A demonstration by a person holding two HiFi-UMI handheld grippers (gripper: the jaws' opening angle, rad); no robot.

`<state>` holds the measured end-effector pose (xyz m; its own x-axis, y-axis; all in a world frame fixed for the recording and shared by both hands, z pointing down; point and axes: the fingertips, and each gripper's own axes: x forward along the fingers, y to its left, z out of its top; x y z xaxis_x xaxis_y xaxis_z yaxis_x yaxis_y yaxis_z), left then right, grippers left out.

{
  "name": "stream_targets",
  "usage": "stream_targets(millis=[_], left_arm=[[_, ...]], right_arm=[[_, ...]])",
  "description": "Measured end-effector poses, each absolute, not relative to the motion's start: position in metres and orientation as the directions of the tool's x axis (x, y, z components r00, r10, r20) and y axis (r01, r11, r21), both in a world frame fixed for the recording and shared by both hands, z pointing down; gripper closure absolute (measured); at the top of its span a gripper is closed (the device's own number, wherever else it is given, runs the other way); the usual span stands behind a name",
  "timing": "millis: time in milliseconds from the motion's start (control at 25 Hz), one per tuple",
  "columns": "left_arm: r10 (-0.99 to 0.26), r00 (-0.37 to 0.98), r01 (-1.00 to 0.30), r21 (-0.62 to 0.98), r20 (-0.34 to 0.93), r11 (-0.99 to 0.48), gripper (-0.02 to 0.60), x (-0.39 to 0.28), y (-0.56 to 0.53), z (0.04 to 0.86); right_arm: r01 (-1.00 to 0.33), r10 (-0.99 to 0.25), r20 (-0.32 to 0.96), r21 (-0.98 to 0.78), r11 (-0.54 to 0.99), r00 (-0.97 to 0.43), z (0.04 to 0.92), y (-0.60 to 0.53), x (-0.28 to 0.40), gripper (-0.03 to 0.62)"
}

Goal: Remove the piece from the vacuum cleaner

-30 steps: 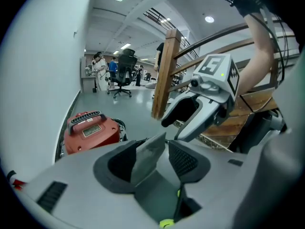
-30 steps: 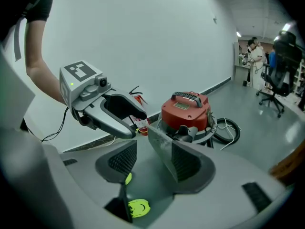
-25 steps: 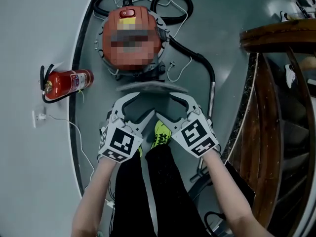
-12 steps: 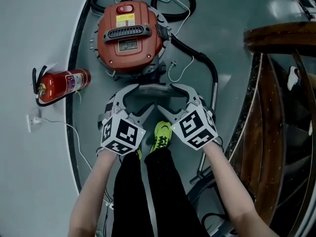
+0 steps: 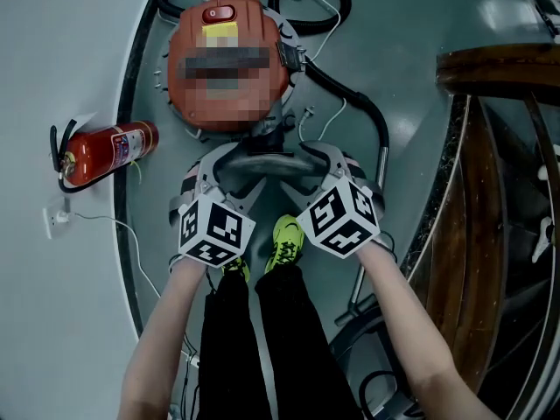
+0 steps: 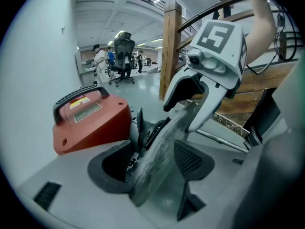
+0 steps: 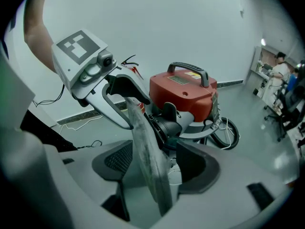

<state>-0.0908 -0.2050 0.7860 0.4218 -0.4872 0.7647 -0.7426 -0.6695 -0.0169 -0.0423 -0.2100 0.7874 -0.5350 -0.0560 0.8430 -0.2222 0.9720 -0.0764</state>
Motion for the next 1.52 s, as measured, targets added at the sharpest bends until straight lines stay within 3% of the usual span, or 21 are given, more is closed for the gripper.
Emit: stream_targets(millis=[640,1080,1520], left_arm=[[-0.421,0.433,-0.689,-0.008,0.797,-0.725,0.303,-0.092,-0.217,0.804],[-0.381,0.451,-0.650,0.004,0.807,-0.760,0.441,-0.086,-0.207,0.806],[-0.402,0.444,-0.681,0.010,0.801,-0.732,0.489,-0.087,-0.207,0.805]], right_arm=[[-0.135,0.010,0.878,-0.085,0.987,-0.479,0.815,-0.208,-0.050,0.312],[-0.074,0.034,0.881,-0.077,0.994,-0.471,0.817,-0.203,-0.056,0.373],[-0.081,0.047,0.870,-0.099,0.992,-0.492,0.816,-0.199,-0.056,0.433]])
